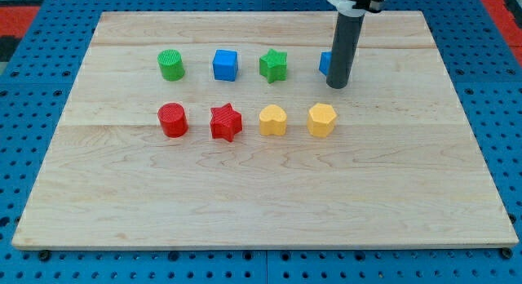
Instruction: Slide blue triangle towards green star
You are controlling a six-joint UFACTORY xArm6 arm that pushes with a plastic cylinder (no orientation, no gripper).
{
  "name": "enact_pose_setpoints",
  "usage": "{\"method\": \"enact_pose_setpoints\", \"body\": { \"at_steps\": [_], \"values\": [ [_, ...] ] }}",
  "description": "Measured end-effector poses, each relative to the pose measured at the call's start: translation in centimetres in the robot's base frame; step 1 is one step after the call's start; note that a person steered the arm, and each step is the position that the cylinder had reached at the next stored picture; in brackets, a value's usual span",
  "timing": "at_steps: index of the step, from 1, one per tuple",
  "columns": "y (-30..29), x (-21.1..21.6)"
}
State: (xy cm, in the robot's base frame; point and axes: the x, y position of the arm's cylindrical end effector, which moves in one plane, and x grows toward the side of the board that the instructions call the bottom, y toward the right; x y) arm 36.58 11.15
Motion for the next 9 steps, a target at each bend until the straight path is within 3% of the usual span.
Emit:
{"method": "enact_pose_setpoints", "body": {
  "at_steps": [3, 4, 9],
  "values": [
    [4.9, -0.6],
    [4.9, -2.9],
    [1.4, -3.0]
  ]
}}
